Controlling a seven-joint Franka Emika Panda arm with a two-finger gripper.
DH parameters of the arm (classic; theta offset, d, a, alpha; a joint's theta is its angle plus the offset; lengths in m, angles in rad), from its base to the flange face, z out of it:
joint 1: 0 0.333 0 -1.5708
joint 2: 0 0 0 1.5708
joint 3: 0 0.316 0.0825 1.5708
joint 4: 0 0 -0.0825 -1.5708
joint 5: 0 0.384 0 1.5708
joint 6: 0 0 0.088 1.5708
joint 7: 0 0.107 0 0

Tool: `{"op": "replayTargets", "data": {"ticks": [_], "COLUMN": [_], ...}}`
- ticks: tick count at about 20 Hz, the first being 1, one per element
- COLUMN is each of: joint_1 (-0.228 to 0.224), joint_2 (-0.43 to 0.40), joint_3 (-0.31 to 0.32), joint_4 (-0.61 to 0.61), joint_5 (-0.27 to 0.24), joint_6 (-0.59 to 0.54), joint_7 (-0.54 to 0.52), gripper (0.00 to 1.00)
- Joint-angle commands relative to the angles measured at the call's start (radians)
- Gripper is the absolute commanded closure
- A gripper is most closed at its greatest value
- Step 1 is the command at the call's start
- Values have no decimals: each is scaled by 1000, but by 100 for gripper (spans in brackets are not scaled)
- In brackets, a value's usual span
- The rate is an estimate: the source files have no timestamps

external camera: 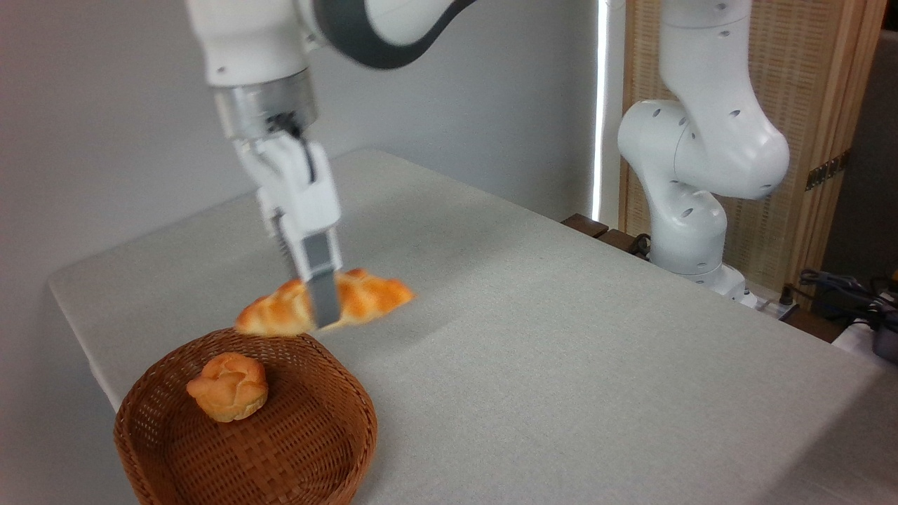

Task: Put bread into the basket
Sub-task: 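Lift the braided loaf and carry it toward the woven basket, then lower the loaf into the basket beside the round bun and release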

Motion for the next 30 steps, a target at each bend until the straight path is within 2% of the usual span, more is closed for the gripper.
{"op": "replayTargets", "data": {"ticks": [1,4,6,7,9,11,12,22,27,30], "joint_1": [-9,-9,-9,-10,-10,-12,-12,-12,-10,-3], "joint_2": [173,202,225,245,260,265,268,283,280,221], "joint_3": [20,17,8,3,-15,-26,-26,-32,-32,-23], "joint_4": [207,207,205,207,205,199,198,187,182,183], "joint_5": [17,21,61,95,121,147,153,156,155,124], "joint_6": [-1,91,133,145,171,177,179,269,269,243], "joint_7": [-49,-47,-47,-49,-61,-72,-76,-72,-78,-127], "gripper": [45,44,44,40,27,18,0,0,0,0]}}
